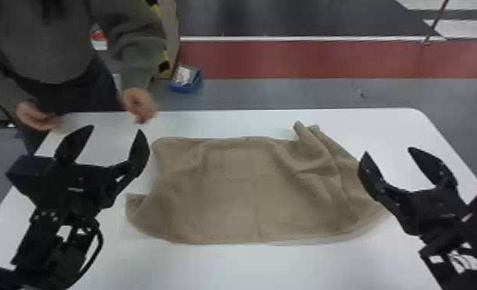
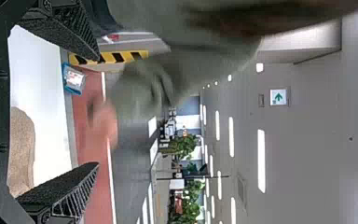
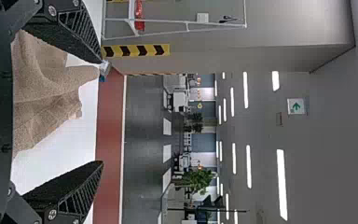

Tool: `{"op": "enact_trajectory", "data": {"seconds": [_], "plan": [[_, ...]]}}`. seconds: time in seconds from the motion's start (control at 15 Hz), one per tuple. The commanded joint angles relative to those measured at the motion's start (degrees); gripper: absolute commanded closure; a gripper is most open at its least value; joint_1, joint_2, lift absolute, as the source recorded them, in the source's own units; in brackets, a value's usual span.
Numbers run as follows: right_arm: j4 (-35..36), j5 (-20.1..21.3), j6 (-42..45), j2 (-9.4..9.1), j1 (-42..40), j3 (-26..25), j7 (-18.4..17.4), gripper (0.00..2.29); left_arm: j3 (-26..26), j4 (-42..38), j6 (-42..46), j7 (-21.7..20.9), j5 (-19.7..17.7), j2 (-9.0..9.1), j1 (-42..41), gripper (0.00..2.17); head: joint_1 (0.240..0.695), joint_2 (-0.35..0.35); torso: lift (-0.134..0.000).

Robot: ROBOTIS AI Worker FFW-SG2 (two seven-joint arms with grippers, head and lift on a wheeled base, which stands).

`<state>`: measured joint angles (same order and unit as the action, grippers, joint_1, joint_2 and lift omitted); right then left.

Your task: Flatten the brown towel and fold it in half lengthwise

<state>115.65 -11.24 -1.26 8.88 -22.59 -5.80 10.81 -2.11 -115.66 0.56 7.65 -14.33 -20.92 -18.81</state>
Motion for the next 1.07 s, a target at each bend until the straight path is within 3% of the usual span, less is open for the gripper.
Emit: {"op": "enact_trajectory", "data": {"seconds": [0.0, 1.0], "plan": [[-0.34, 0.25, -0.11, 0.00, -0.08, 0.00, 0.00, 0.13, 0.00, 0.08, 0.00, 0.00, 0.00, 0.00, -0.09, 0.09, 0.695, 0.015, -0.128], [-3.50, 2.01, -5.21, 0.53, 0.97, -4.04, 0.97, 0.15, -0.27, 0.79, 0.18, 0.09, -0.18, -0.18, -0.09, 0.09, 0.695, -0.019, -0.128]]}}
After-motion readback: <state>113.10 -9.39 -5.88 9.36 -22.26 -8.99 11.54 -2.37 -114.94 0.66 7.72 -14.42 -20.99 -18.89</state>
